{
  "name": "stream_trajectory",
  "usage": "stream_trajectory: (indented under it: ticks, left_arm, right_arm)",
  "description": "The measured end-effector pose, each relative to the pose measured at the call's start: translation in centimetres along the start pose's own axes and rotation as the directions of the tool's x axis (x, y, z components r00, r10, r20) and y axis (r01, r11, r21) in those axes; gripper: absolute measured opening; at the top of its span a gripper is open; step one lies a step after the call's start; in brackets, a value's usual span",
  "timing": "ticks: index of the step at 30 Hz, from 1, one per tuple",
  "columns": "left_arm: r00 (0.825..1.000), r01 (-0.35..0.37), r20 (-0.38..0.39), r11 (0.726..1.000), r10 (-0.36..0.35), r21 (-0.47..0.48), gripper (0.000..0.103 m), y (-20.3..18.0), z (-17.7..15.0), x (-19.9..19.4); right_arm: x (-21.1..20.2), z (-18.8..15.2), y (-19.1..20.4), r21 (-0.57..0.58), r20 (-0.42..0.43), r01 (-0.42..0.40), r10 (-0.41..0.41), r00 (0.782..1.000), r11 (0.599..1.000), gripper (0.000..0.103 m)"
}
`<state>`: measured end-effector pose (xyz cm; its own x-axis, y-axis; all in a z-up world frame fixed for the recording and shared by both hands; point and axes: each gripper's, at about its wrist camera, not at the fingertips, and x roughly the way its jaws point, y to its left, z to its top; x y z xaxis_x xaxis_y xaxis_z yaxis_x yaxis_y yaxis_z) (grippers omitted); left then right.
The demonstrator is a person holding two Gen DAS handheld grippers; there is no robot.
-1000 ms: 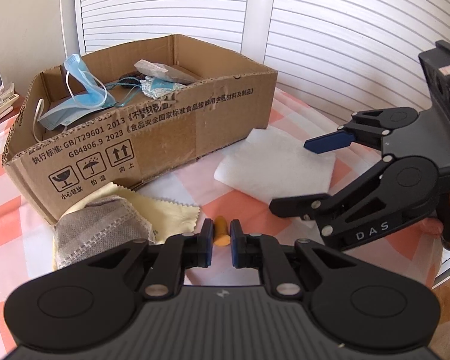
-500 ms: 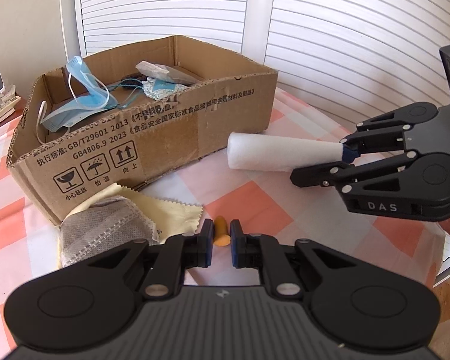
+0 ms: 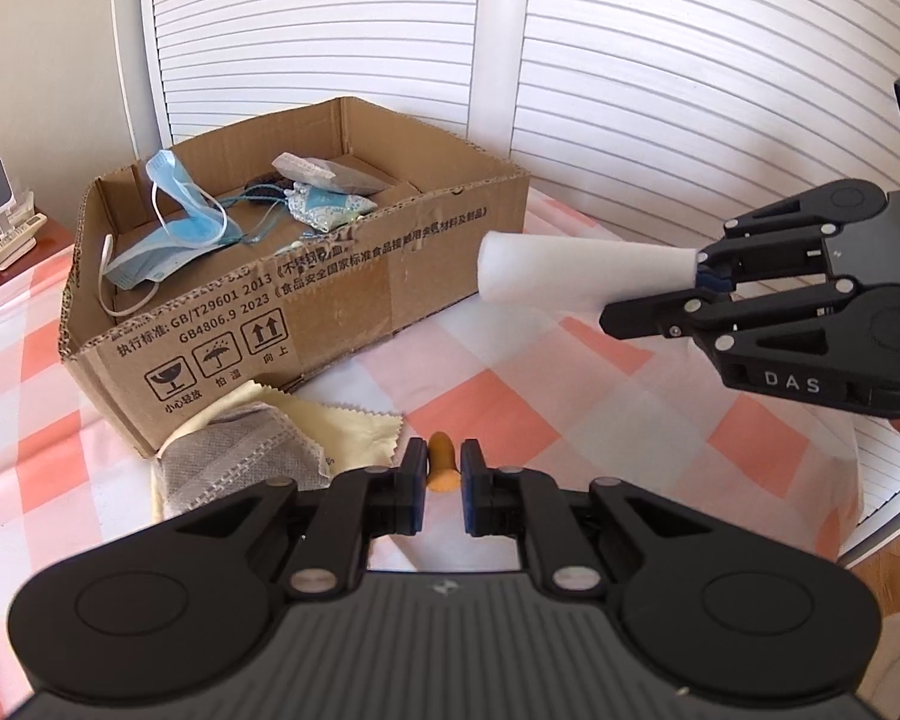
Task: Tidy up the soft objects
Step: 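Carry the earplug and tissue pad into the box and open both grippers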
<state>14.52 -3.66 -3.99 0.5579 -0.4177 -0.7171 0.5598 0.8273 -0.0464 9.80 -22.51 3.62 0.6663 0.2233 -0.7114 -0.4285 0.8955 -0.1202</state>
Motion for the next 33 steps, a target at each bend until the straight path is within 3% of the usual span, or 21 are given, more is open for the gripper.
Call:
stream_trajectory:
  ticks: [13,20,26,28,30,32,33]
  left_arm:
    - [1.000,0.017,0.021,1.000,-0.017,0.015,0.010,0.2,1.5,-3.6]
    - [0.995,-0.046,0.087,0.998,0.043,0.030,0.010,2.3,5.6,-5.0]
    - [0.989,-0.115,0.100,0.993,0.113,0.009,0.011,5.8,9.7,-2.9]
    - [0.985,-0.140,0.098,0.990,0.139,0.004,0.024,6.8,10.4,-1.6]
    - [0.984,-0.155,0.091,0.988,0.155,-0.009,0.061,7.7,10.6,-0.3]
    - [0.978,-0.176,0.109,0.984,0.179,-0.032,0.074,8.3,10.4,0.2]
    - [0.975,-0.188,0.112,0.981,0.192,-0.047,0.075,8.6,10.2,0.1]
  right_arm:
    - [-3.4,1.5,0.6,-0.062,0.067,0.005,-0.001,0.998,0.998,0.011]
    - [-4.3,3.0,-0.1,-0.066,0.114,0.022,-0.015,0.993,0.998,0.011]
    - [-4.0,4.4,-1.0,-0.056,0.140,0.032,-0.024,0.990,0.998,0.011]
    - [-3.8,4.8,-1.3,-0.050,0.146,0.031,-0.023,0.989,0.998,0.011]
    - [-3.5,5.2,-1.5,-0.044,0.148,0.027,-0.021,0.989,0.999,0.011]
    - [-3.0,5.6,-1.6,-0.043,0.149,0.028,-0.021,0.989,0.999,0.011]
    - [-2.8,5.8,-1.6,-0.043,0.147,0.026,-0.020,0.989,0.999,0.011]
